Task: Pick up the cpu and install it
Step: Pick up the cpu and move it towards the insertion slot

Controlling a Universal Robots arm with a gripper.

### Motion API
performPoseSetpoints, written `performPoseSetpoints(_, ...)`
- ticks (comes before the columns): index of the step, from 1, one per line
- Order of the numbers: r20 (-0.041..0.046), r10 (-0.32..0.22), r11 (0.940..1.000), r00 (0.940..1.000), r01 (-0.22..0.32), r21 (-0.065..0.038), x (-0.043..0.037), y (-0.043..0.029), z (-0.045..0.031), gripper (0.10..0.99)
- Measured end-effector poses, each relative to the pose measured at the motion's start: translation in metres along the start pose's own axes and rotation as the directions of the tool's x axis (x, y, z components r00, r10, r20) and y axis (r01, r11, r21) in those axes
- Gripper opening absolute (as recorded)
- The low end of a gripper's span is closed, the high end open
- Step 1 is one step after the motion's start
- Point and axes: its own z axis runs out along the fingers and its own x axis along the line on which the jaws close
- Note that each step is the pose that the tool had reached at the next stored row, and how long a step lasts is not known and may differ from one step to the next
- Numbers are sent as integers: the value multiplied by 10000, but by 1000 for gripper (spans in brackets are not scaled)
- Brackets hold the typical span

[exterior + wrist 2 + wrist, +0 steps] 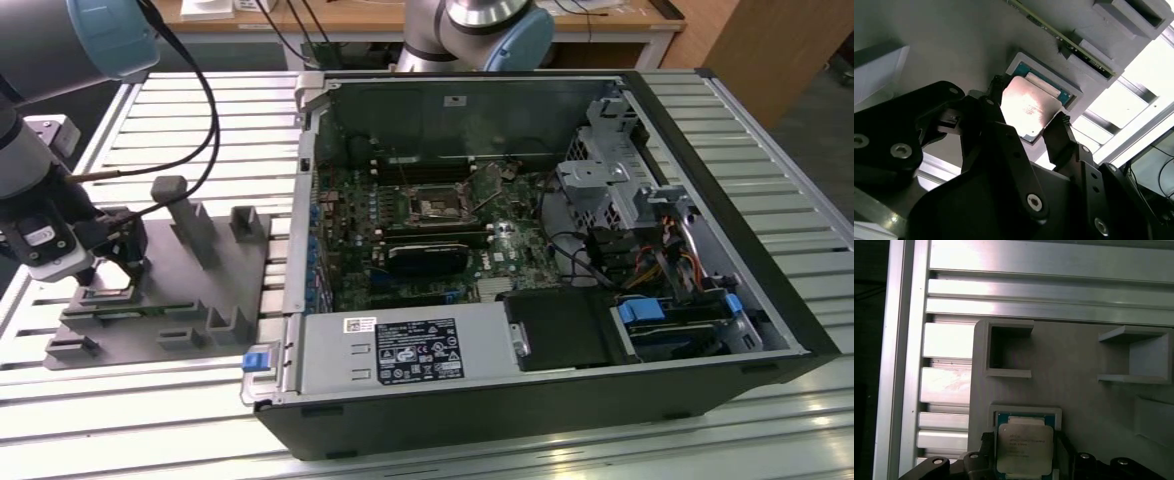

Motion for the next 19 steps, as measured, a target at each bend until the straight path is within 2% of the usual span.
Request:
performPoseSetpoints(6, -2, 0, 10000, 10000, 0, 1, 0, 0, 6, 600)
performPoseSetpoints(8, -5, 0, 10000, 10000, 0, 2, 1, 0, 5, 584)
performPoseSetpoints(9, -4, 0, 10000, 10000, 0, 2, 1, 0, 5, 533)
performPoseSetpoints(14, 0, 0, 10000, 10000, 0, -1, 0, 0, 6, 533)
performPoseSetpoints(19, 0, 1, 10000, 10000, -1, 0, 0, 3, -61, 533)
